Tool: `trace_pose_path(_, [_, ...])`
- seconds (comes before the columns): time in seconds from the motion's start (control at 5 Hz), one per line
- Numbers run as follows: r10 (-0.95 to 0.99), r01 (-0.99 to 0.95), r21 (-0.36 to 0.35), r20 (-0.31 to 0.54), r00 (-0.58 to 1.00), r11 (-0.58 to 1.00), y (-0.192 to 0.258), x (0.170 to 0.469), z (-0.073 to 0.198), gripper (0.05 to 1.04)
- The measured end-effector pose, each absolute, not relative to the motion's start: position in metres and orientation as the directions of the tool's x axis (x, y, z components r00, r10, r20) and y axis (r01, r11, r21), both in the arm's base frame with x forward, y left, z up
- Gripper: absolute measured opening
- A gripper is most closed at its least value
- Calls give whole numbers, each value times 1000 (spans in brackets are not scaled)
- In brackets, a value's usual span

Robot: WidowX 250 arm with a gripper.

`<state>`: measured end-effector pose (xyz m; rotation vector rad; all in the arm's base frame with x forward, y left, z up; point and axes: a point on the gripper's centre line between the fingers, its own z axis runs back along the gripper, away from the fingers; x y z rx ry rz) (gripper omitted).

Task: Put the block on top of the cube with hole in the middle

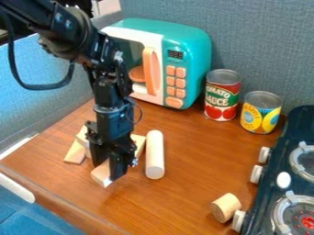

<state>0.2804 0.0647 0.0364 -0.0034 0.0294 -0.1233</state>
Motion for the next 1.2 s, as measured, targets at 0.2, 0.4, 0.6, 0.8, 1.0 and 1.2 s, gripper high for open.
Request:
trace_pose_path(0.2, [-85,86,-12,25,996,996,63,292,60,539])
trace_pose_path(0.4, [-32,32,-2,69,997,999,76,312,86,540])
trace_pose_path(0.6, [63,-63,-8,27,998,998,93,336,83,540])
trace_pose_path(0.8, [186,-186,7,-26,982,983,120,349,86,540])
trace_pose_path(1.0, [290,-289,17,-78,954,957,143,347,85,540])
trace_pose_path(1.2, [287,-287,7,-98,953,958,145,343,86,540])
